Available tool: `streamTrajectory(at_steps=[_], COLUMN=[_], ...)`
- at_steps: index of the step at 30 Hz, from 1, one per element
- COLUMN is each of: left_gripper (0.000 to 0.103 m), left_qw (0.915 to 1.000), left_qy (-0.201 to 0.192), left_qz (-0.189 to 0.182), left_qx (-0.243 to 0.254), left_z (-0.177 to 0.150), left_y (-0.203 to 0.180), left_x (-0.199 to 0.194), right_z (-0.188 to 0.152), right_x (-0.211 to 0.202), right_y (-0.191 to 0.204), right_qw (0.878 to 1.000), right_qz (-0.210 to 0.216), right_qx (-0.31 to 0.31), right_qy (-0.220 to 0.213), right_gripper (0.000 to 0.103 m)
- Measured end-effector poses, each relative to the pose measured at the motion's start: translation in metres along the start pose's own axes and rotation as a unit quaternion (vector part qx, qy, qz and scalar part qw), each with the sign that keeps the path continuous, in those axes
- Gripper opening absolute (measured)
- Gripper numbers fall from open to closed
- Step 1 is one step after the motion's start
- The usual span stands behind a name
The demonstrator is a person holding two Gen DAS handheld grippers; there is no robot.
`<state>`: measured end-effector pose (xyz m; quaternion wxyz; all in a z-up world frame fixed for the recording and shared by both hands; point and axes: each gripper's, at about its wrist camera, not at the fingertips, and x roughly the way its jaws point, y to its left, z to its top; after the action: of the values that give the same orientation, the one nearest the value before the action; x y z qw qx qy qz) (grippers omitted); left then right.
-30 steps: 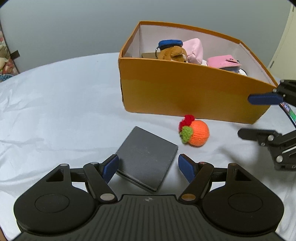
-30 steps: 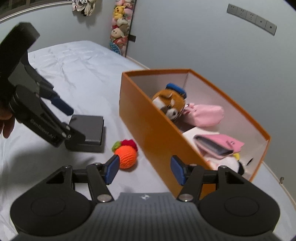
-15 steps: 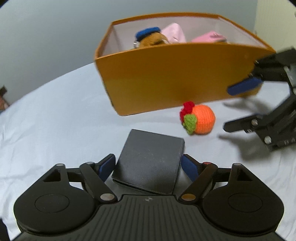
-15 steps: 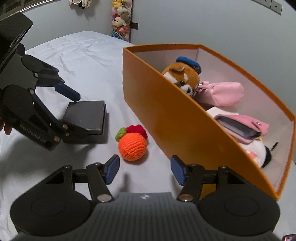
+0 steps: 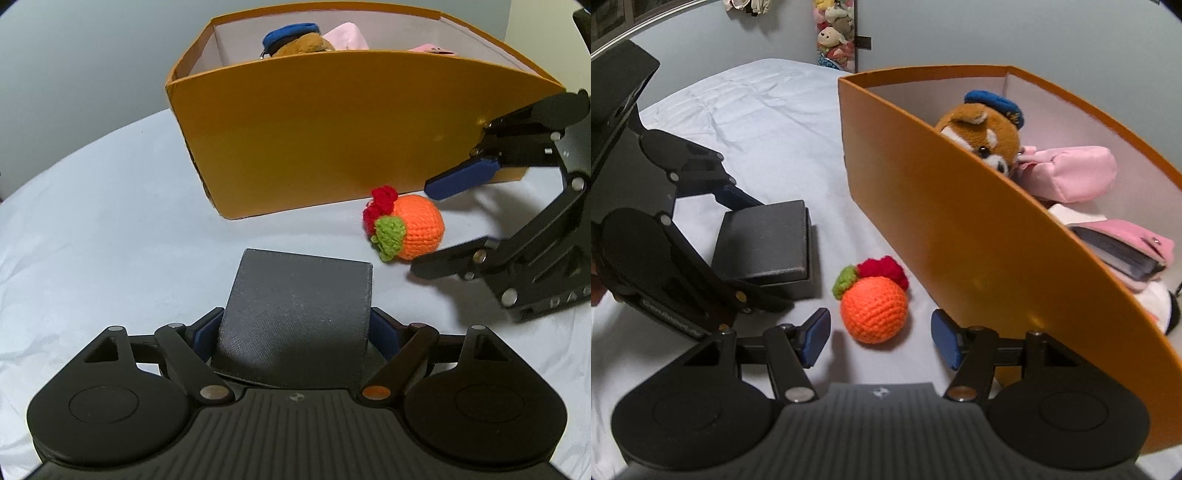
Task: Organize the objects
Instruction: 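Grasp the dark grey case with the left gripper while the right gripper grasps the orange knitted ball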
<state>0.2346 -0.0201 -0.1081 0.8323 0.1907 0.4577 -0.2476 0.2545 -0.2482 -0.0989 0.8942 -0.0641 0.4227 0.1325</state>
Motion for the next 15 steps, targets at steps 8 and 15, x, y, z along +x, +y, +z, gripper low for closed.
streamTrajectory(at_steps=[8, 15], left_gripper=[0.099, 0.099], left_qw=[0.9999, 0.9998], left_qy=[-0.008, -0.014], left_qz=[-0.009, -0.009], left_qx=[-0.006, -0.009], left_z=[-0.006, -0.010], left_y=[-0.005, -0.013], left_x=[0.000, -0.003], right_z=[0.004, 0.003], right_x=[0.012, 0.019], right_y=[0.000, 0.000], right_qw=[1.000, 1.000], right_qz=[0.012, 0.011], right_qx=[0.017, 0.020], right_qy=[0.007, 0.015], right_gripper=[0.057, 0.052])
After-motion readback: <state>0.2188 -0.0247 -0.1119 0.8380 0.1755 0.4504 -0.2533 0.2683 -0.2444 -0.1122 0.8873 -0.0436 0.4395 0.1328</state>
